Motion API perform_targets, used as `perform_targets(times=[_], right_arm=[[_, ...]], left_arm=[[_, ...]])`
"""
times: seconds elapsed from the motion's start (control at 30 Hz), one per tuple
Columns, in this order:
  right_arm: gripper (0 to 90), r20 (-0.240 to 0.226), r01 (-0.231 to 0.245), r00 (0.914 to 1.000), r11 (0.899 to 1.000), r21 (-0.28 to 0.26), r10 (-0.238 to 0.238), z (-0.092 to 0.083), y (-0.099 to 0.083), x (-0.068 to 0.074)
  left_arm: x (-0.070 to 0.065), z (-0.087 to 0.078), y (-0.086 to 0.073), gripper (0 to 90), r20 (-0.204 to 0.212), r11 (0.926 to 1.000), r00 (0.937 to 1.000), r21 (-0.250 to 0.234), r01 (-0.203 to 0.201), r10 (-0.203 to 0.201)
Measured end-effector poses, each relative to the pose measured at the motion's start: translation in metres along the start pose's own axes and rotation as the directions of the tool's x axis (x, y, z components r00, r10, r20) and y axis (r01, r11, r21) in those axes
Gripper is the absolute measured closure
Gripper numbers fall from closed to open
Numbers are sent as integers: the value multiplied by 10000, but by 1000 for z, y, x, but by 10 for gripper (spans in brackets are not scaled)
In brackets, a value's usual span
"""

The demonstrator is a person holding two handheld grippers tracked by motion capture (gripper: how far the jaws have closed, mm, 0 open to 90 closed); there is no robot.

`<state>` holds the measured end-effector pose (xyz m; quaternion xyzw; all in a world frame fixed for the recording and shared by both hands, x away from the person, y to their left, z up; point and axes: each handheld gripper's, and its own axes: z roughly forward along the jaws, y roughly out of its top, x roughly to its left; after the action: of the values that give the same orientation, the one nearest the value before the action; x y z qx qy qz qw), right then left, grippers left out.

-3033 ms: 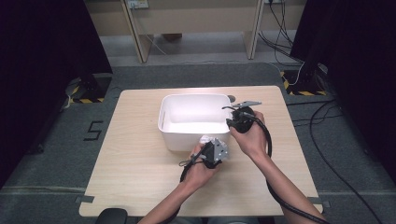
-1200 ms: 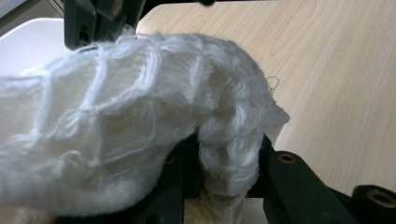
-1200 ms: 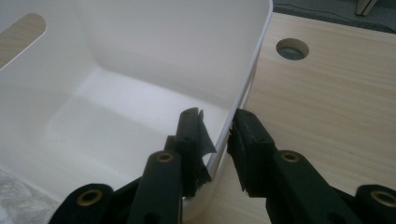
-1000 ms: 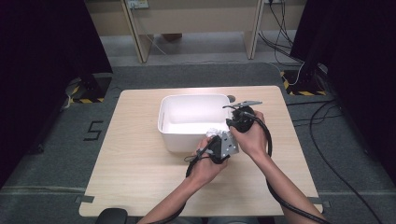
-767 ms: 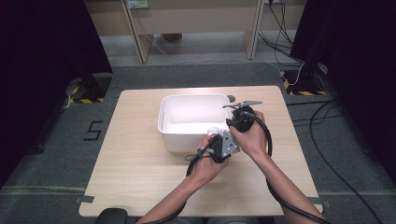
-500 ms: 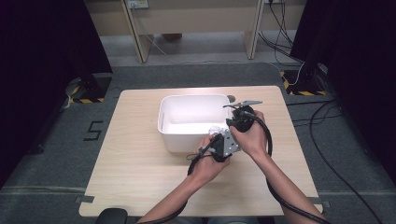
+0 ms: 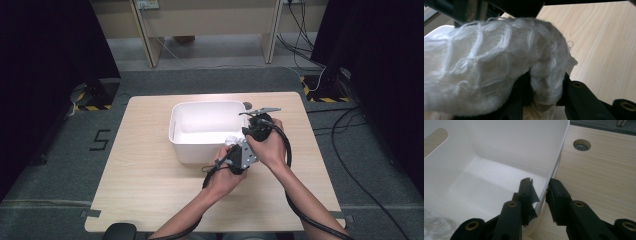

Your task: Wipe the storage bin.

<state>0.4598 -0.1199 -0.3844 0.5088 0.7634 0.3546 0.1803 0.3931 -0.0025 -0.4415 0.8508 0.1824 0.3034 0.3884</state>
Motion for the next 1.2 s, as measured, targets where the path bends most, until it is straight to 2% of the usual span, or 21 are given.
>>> perform_targets(times=[0.33, 0.6, 0.63, 0.67, 0.7, 0.8, 0.83, 0.97, 1.2], right_arm=[[735, -14, 9, 10000, 10000, 0, -9, 0, 0, 0], [736, -60, 24, 10000, 10000, 7, -24, 0, 0, -1], [736, -58, -2, 10000, 10000, 26, 2, 0, 0, 0], [736, -56, 25, 10000, 10000, 18, -25, 0, 0, 0], [736, -57, 23, 10000, 10000, 18, -23, 0, 0, 0], [736, -57, 17, 10000, 10000, 14, -17, 0, 0, 0], [736, -58, 11, 10000, 10000, 11, -11, 0, 0, 0], [736, -74, -4, 10000, 10000, 6, 4, 0, 0, 0], [738, -89, 18, 10000, 10000, -6, -18, 1, 0, 1]], left_arm=[[-6, 12, -8, 741, 48, 9998, 10000, 190, 47, -48], [-7, 15, -12, 741, 124, 9990, 9998, 423, -142, 137], [-8, 17, -13, 741, 79, 9996, 10000, 297, -9, 6], [-9, 17, -13, 741, 101, 9994, 9999, 353, 5, -8], [-8, 17, -14, 741, 144, 9985, 9998, 525, -154, 146], [-11, 21, -18, 741, 115, 9988, 9999, 489, -15, 9], [-10, 22, -20, 742, 175, 9975, 9996, 674, -210, 199], [-14, 29, -26, 742, 222, 9972, 9997, 751, 40, -56], [-17, 38, -36, 742, 348, 9939, 9994, 1103, -54, 15]])
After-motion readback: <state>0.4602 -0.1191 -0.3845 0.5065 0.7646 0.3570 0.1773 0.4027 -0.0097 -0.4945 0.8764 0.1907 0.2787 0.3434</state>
